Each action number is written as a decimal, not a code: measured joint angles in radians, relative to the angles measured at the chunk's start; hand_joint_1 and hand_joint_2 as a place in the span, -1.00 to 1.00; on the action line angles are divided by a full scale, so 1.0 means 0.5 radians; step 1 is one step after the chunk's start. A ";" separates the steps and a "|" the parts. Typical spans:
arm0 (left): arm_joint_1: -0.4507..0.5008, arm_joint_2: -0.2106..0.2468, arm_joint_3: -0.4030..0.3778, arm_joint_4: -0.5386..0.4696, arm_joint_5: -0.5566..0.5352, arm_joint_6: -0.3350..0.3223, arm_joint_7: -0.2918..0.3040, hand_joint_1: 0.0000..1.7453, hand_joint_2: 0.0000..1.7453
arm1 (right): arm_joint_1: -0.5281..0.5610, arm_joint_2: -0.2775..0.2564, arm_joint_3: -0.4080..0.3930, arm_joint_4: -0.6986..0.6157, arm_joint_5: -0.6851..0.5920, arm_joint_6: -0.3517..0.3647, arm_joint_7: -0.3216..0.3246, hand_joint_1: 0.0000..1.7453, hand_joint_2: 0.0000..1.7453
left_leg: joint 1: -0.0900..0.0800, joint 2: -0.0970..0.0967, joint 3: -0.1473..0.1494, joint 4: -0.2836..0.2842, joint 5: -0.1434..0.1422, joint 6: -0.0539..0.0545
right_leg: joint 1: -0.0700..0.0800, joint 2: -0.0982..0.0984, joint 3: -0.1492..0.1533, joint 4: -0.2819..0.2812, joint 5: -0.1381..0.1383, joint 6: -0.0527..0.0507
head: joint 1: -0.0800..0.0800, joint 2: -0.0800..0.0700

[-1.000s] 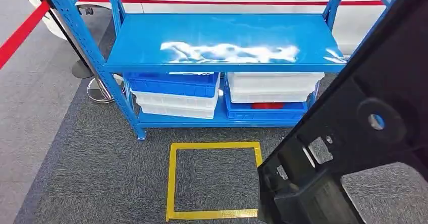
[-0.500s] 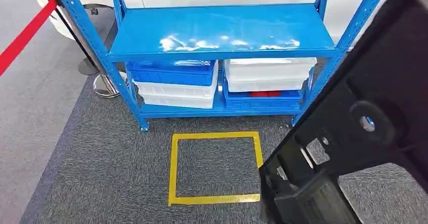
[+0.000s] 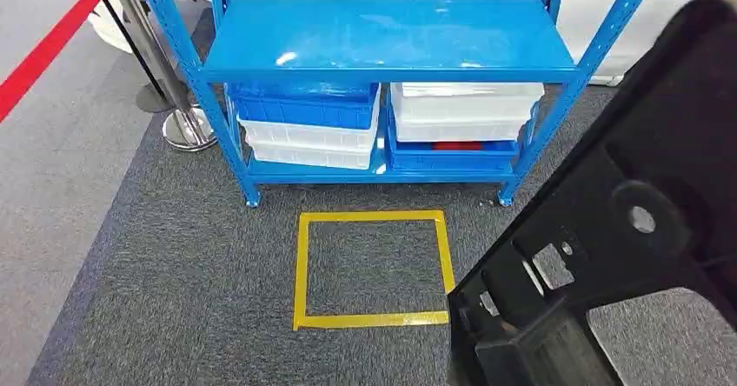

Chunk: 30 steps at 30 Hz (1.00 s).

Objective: Take the parts from the cabinet and place them on the table.

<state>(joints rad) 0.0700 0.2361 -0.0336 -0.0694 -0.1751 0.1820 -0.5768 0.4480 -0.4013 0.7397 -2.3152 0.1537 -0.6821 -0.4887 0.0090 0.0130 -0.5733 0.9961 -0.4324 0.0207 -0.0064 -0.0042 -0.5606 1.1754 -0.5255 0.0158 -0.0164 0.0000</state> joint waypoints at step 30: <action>-0.012 0.002 -0.089 0.006 0.044 -0.010 -0.006 -1.00 1.00 | 0.020 0.008 -0.011 0.001 -0.030 0.000 0.020 1.00 1.00 | 0.007 0.000 -0.003 0.010 -0.010 -0.011 | -0.003 0.000 -0.046 0.072 -0.063 -0.014 | 0.005 0.000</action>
<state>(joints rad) 0.0638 0.2369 -0.0778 -0.0664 -0.1530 0.1770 -0.5798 0.4583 -0.3971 0.7340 -2.3148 0.1389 -0.6821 -0.4787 0.0123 0.0130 -0.5749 1.0009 -0.4374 0.0152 -0.0077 -0.0042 -0.5838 1.2111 -0.5569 0.0090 -0.0137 0.0000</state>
